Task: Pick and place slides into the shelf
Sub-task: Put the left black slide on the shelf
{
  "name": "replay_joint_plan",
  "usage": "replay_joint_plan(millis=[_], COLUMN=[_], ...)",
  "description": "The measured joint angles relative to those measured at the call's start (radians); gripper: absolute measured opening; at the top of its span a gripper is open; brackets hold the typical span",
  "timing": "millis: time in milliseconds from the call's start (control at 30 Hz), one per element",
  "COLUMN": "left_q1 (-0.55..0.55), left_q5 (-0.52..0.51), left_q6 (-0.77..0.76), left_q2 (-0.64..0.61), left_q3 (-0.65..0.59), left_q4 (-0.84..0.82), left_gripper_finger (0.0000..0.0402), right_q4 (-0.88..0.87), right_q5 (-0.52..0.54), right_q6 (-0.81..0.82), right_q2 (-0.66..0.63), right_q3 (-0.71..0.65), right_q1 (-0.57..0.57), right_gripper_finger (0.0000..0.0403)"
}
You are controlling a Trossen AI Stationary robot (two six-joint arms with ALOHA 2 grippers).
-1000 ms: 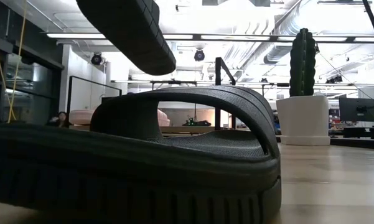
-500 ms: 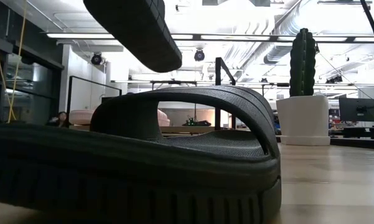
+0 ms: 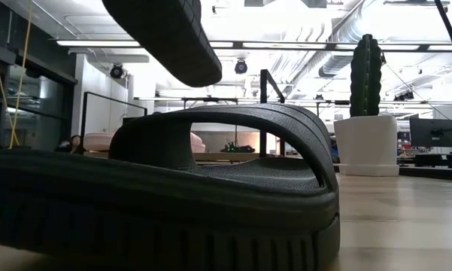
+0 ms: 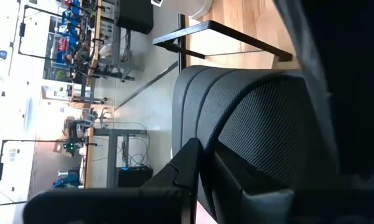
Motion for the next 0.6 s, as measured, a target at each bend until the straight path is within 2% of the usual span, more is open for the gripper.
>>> replay_joint_plan(millis=[100,167,333,500,600], left_q1=[0.000,0.000,0.000,0.000,0.000], left_q5=[0.000,0.002,0.034,0.061,0.075], left_q6=[0.000,0.000,0.000,-0.002,-0.002], left_q2=[0.000,0.000,0.000,0.000,0.000], left_q3=[0.000,0.000,0.000,0.001,0.002], left_q4=[-0.001,0.000,0.000,-0.006,-0.019], left_gripper_finger=[0.0021,0.0021,0.0021,0.0021,0.0021], right_q4=[-0.001,0.000,-0.001,-0.003,-0.002], right_q5=[0.009,0.008,0.006,-0.003,-0.003], right_q6=[0.017,0.022,0.047,0.046,0.050], right_q2=[0.000,0.000,0.000,0.000,0.000], right_q3=[0.000,0.000,0.000,0.000,0.000], right_q1=[0.000,0.000,0.000,0.000,0.000], right_gripper_finger=[0.0036,0.0015,0.0027,0.0008,0.0009])
